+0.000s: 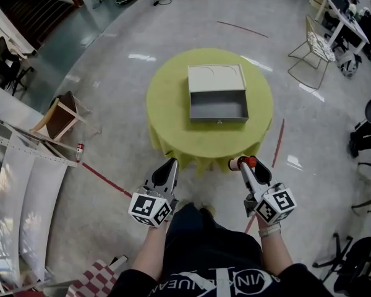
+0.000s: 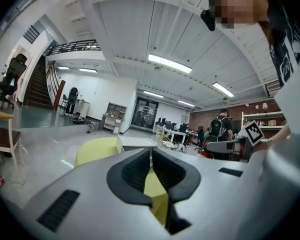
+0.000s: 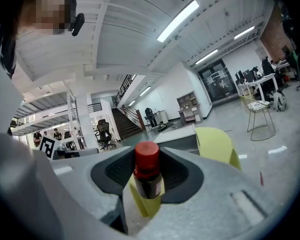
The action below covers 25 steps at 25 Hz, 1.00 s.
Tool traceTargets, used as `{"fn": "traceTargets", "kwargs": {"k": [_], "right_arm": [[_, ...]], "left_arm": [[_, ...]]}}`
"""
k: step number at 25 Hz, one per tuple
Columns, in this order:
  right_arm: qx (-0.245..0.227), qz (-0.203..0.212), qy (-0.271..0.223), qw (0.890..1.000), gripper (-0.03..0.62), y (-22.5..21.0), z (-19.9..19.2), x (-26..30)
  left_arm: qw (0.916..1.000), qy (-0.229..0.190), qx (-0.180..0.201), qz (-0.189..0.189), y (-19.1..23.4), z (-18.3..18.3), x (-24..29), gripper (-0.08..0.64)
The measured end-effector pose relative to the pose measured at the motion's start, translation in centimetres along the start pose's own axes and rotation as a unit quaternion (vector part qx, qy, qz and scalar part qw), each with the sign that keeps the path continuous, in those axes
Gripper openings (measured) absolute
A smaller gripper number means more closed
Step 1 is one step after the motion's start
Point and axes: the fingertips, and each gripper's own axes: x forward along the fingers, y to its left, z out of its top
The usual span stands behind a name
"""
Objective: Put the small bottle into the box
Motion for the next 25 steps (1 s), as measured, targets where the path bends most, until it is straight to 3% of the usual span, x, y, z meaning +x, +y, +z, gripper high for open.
{"fn": "traceTargets", "kwargs": {"k": [8,25], "right_arm": [[0.016,0.0,0.004,1.0,0.146,-0.9,-0.2,3.1],[0.017,0.008,0.011,1.0,0.146,-3.3,1.8,12.2]], "left_arm": [[0.9997,0.015,-0.015,0.014,3.5,-1.2,1.8,0.021],[0.9978,0.051,-0.023,-0.035,7.3,-2.5,11.9,0.021]]}}
